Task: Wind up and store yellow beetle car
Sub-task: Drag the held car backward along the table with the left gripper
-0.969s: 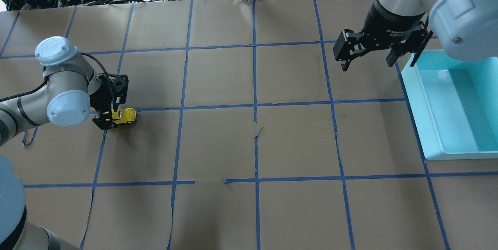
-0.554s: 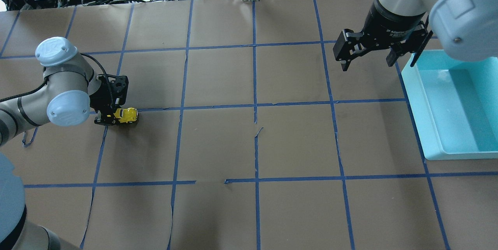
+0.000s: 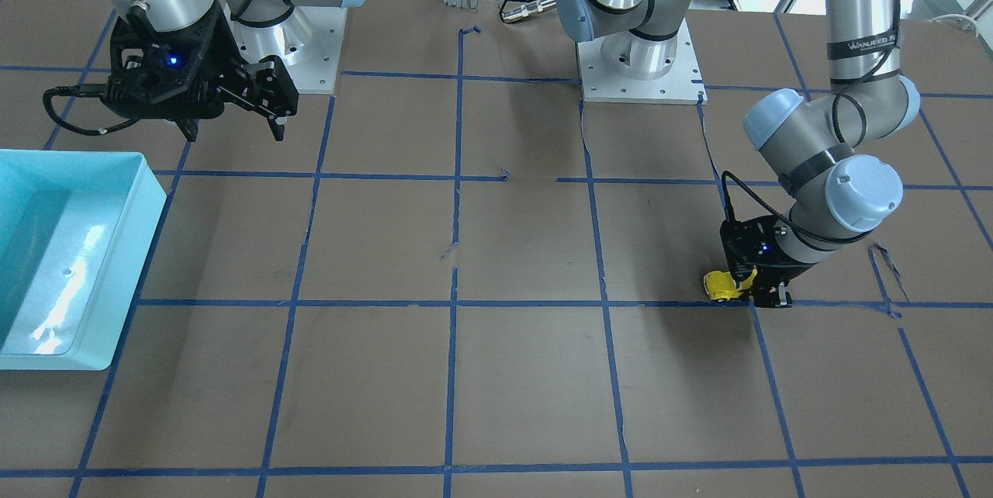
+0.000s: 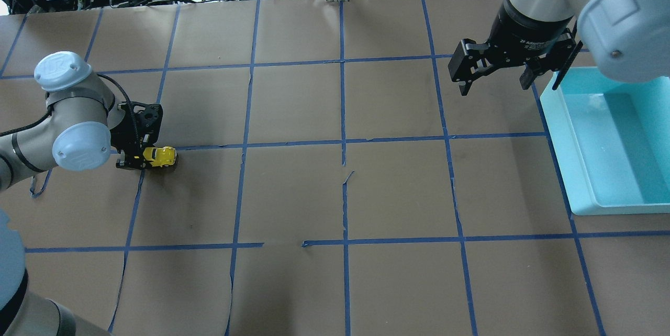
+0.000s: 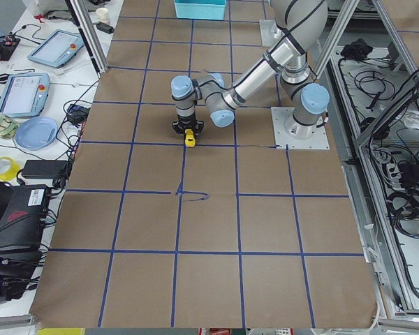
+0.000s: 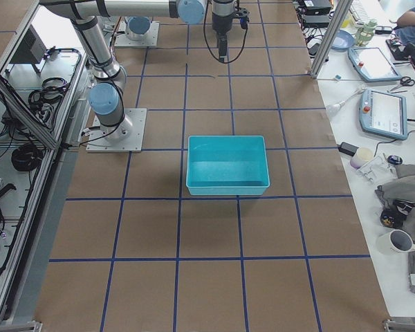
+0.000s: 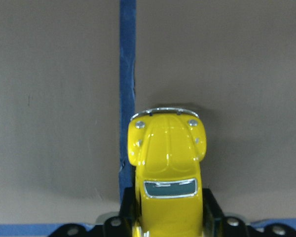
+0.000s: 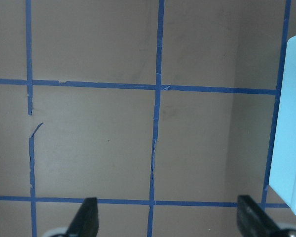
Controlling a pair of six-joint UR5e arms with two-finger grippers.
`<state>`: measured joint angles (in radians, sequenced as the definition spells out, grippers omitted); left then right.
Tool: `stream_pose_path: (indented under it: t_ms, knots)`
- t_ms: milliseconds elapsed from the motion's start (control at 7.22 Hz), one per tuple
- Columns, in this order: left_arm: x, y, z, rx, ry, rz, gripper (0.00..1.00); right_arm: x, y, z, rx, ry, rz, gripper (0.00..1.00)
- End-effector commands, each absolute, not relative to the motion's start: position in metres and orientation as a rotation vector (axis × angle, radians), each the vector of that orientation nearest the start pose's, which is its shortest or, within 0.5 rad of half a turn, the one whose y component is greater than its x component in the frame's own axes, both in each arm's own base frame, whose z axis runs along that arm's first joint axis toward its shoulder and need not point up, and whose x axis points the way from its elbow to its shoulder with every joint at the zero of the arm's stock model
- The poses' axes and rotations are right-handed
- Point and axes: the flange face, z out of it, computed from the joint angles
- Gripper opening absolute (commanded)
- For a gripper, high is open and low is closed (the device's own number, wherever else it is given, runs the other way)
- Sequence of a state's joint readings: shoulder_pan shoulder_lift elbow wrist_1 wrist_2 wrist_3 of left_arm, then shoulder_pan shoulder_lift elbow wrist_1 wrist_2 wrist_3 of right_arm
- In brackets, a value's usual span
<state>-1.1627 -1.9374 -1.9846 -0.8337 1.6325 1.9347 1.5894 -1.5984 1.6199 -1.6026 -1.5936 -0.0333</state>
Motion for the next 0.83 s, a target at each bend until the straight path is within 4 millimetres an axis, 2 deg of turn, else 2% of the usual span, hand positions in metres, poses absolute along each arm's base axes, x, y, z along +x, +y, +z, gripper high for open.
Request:
stream_pose_path:
  t_ms: [0, 277, 554, 692]
  knots:
    - [0.107, -0.530, 0.178, 2.180, 2.286, 0.119, 0.05, 0.141, -0.478, 0.480, -0.085, 3.162, -0.017, 1.00]
    - [0.114, -0.529, 0.177, 2.176, 2.292, 0.122, 0.06, 0.141, -0.478, 0.480, -0.082, 3.164, -0.014, 1.00]
    - [0.134, -0.525, 0.176, 2.179, 2.296, 0.119, 0.06, 0.141, -0.478, 0.480, -0.082, 3.164, -0.014, 1.00]
    - [0.137, -0.524, 0.176, 2.174, 2.301, 0.119, 0.06, 0.141, -0.478, 0.480, -0.082, 3.162, -0.017, 1.00]
